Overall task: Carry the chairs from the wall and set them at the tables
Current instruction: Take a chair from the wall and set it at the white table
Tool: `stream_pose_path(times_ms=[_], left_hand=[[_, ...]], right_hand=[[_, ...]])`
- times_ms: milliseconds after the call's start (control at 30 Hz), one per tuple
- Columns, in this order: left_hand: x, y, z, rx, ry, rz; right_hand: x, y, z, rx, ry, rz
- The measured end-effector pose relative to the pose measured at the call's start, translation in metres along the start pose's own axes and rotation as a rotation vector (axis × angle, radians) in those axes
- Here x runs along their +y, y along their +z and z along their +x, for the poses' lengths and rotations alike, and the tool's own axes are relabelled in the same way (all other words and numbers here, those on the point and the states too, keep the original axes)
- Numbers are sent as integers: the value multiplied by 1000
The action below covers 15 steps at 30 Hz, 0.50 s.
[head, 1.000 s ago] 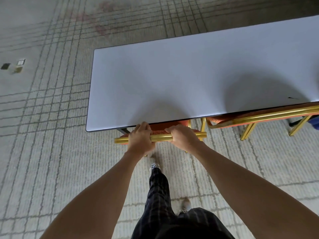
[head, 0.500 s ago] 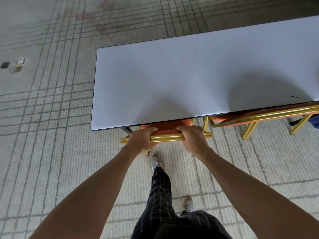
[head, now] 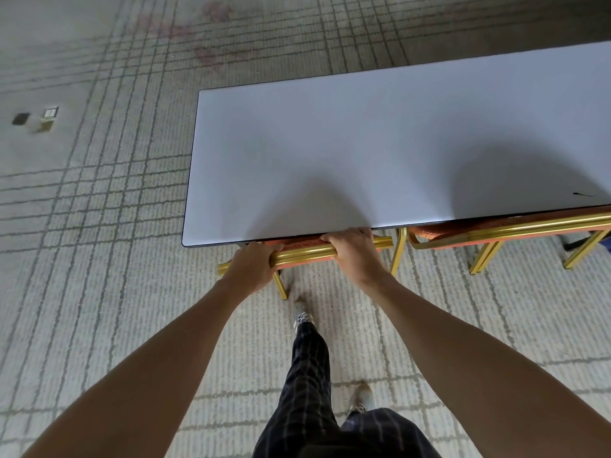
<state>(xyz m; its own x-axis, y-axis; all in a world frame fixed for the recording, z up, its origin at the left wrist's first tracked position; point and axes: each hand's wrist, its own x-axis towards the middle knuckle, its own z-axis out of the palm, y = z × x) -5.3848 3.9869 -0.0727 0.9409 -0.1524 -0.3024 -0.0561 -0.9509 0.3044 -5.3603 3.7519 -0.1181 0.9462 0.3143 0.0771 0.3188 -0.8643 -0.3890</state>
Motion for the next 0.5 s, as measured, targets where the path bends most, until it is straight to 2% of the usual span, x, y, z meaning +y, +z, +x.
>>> stream_pose_path(times_ms=[100,233,367,500], left_hand=[[7,-4,14,49,18,-89],[23,-1,29,-11,111,-81],[13,-2,42,-33,78,-64],[13,4,41,-58,69,-85]], right_hand=[[12,-5,13,-24,19,-13],[32,-7,5,-37,41,-12],[31,-3,16,-7,45,-3],[35,-1,13,-56,71,-34]])
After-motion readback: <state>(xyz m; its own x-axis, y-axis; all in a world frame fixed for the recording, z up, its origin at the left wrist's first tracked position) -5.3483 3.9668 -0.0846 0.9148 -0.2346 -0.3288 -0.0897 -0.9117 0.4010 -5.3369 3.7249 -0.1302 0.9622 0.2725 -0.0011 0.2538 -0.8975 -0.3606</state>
